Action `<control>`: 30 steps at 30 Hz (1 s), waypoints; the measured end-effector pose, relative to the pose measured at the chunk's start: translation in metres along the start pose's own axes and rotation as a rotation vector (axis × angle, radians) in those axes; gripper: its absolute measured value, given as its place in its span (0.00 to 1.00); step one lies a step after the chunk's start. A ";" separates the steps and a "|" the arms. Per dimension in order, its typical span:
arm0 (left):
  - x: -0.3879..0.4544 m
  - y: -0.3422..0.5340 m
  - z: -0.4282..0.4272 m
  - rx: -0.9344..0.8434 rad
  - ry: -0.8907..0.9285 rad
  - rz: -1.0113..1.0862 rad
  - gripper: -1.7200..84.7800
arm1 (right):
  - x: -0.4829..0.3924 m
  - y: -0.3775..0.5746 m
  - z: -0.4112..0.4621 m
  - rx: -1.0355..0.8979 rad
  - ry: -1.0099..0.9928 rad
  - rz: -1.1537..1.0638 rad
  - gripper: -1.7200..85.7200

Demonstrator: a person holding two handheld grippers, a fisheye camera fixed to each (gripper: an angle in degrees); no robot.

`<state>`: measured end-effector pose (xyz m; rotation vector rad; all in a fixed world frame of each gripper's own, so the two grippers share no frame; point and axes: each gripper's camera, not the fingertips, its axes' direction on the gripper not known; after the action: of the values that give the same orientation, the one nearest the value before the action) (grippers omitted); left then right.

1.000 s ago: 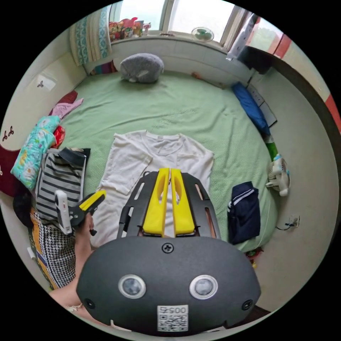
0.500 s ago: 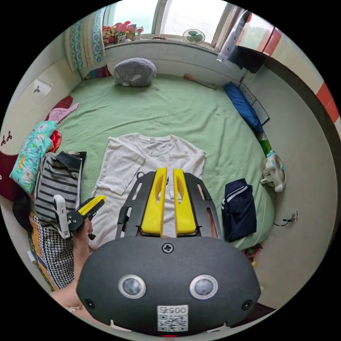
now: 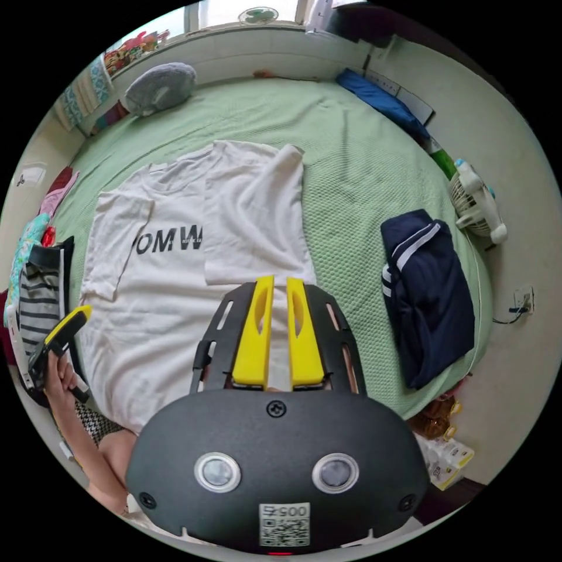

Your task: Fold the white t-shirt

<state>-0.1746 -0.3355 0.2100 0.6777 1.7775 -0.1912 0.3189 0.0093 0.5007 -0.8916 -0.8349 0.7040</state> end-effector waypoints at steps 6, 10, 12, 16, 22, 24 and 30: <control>0.006 0.014 0.013 -0.042 -0.032 0.025 0.01 | 0.037 0.026 0.025 -0.022 0.022 0.025 0.02; 0.007 0.029 0.008 -0.029 -0.024 0.032 0.01 | 0.071 0.050 0.010 -0.020 -0.021 0.128 0.02; 0.009 0.038 -0.001 -0.006 -0.035 0.038 0.01 | 0.076 0.064 -0.008 0.000 -0.041 0.100 0.03; 0.009 0.076 -0.034 0.106 -0.054 0.058 0.02 | 0.094 0.121 -0.058 0.093 -0.148 0.018 0.06; -0.012 0.149 -0.086 0.258 0.032 0.083 0.02 | 0.123 0.238 -0.081 0.095 -0.112 -0.030 0.08; -0.023 0.176 -0.096 0.246 0.045 0.117 0.02 | 0.134 0.272 -0.083 0.091 -0.097 -0.043 0.09; -0.069 0.272 -0.120 0.180 -0.017 0.185 0.05 | 0.170 0.367 -0.088 0.148 -0.119 0.011 0.11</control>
<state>-0.1177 -0.0817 0.3690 0.9630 1.6830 -0.2321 0.4128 0.2797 0.2023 -0.7274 -0.8717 0.8233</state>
